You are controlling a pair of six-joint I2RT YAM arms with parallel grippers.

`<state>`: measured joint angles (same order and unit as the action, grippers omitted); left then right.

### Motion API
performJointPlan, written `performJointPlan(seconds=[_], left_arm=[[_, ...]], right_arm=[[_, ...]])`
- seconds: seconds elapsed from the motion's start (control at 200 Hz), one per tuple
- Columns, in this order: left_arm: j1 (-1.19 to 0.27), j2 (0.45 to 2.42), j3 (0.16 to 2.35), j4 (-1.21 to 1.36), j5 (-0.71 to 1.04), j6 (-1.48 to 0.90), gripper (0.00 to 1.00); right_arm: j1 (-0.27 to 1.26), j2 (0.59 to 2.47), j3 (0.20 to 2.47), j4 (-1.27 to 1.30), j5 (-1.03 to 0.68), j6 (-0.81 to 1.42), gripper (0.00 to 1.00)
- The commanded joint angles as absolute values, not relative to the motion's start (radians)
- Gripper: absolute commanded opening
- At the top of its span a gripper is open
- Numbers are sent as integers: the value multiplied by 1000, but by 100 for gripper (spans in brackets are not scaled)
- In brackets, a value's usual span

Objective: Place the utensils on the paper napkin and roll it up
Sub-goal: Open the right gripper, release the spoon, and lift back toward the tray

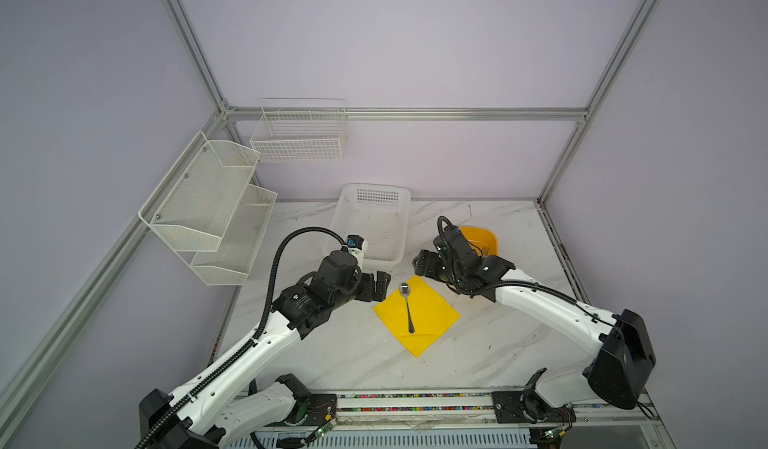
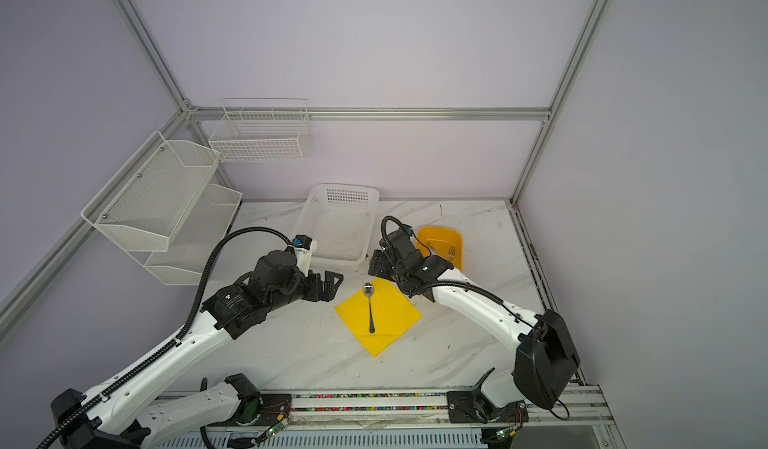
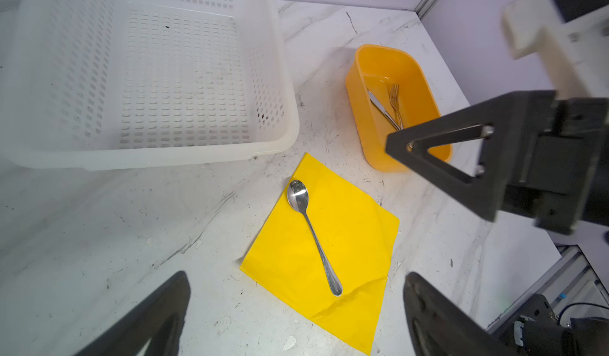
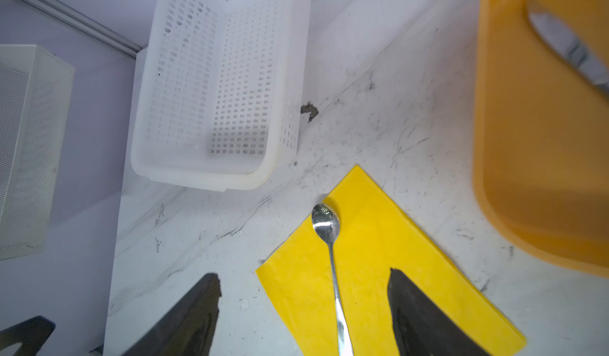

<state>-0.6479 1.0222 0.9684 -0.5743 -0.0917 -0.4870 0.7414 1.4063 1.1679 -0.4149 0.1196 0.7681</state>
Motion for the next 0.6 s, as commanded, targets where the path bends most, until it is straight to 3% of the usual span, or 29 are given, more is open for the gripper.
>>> performJointPlan(seconds=[0.0, 0.145, 0.265, 0.39, 0.515, 0.595], left_arm=[[-641, 994, 927, -477, -134, -508, 100], [-641, 1007, 938, -423, -112, -510, 100], [-641, 988, 917, -334, -22, -483, 100], [-641, 953, 848, -201, 38, -472, 100], [-641, 1018, 904, -253, 120, -451, 100], [-642, 1083, 942, -283, 177, -430, 100]], right_arm=[[707, 1365, 1135, -498, 280, 703, 97], [669, 1298, 1125, -489, 368, 652, 97], [573, 1317, 1130, -507, 292, 637, 97], [416, 1332, 1083, -478, 92, 609, 97], [354, 1389, 1100, -504, 69, 579, 97], [309, 1459, 1125, -531, 68, 582, 91]])
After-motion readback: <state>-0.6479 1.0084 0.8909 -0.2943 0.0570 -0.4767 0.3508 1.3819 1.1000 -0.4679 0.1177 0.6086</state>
